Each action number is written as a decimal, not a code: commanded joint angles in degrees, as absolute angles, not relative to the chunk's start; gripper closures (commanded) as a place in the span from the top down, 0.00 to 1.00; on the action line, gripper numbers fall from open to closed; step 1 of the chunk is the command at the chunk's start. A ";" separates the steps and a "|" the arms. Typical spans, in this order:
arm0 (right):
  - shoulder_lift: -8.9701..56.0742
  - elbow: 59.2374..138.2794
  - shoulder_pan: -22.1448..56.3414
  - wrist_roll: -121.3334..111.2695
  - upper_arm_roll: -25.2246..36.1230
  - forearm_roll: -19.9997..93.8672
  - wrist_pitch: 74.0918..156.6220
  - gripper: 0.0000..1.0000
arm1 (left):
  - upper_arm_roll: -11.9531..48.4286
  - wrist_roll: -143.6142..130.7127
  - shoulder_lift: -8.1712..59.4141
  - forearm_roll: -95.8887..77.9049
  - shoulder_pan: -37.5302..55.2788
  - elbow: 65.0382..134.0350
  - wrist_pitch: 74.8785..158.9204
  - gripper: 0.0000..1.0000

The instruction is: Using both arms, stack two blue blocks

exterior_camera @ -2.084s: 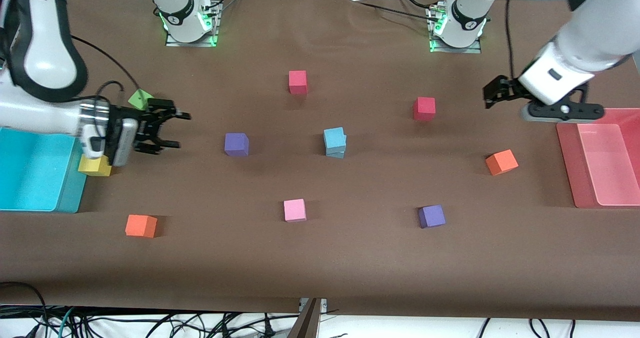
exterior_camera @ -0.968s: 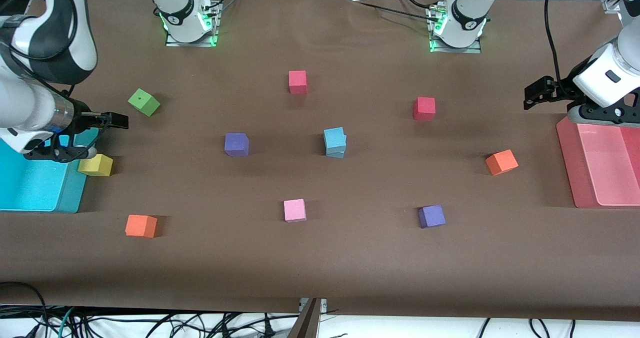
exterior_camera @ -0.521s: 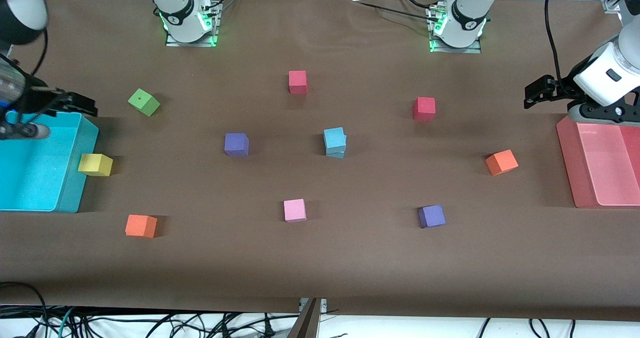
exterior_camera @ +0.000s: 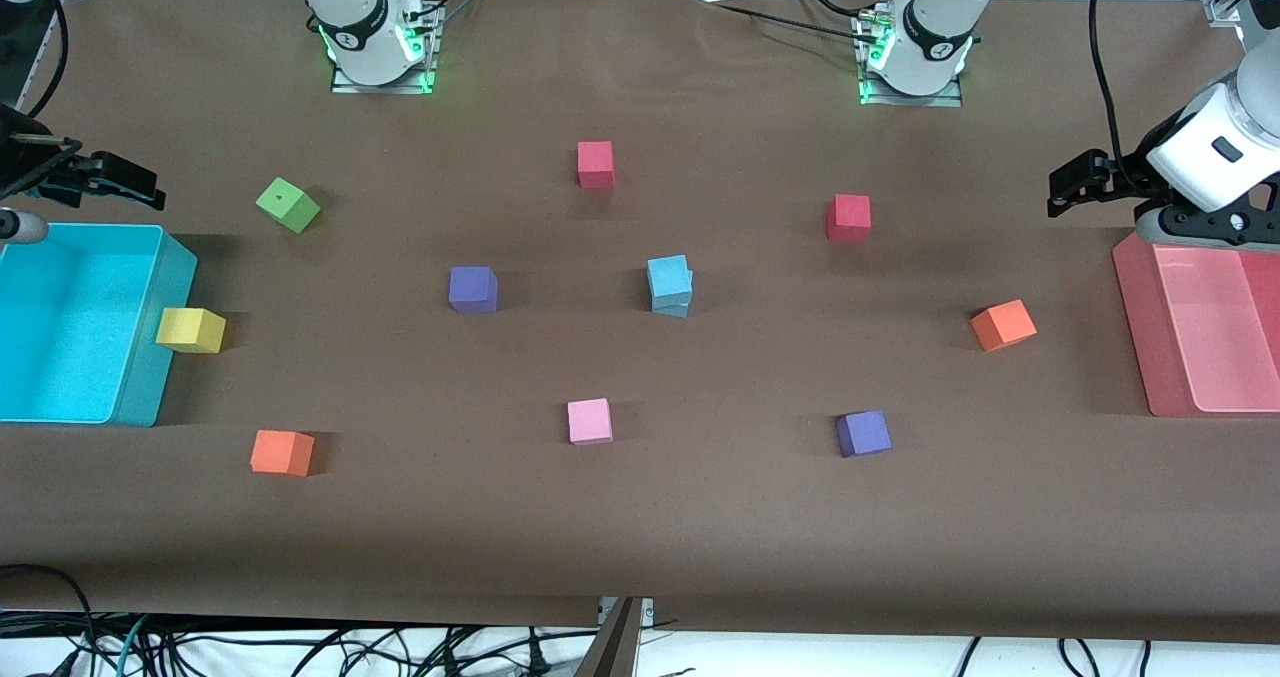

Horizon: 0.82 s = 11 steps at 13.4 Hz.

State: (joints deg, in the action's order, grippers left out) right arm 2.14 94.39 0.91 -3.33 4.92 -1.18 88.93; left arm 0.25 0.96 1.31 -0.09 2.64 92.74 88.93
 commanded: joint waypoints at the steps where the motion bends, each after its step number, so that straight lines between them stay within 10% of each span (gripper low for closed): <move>1: 1.67 94.75 0.44 -2.64 4.39 -0.70 89.03 1.00 | 0.62 1.14 0.79 -1.32 2.11 92.37 87.89 1.00; 11: 2.37 93.34 1.58 -2.29 4.13 -0.62 88.77 1.00 | 0.88 0.71 1.06 -3.43 1.67 91.85 86.92 1.00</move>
State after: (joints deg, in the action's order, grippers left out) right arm 2.22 94.15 1.70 -2.94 4.18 -1.18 89.26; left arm 0.20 0.96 1.31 -2.36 2.49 92.74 88.30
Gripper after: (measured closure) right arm 0.000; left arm 0.000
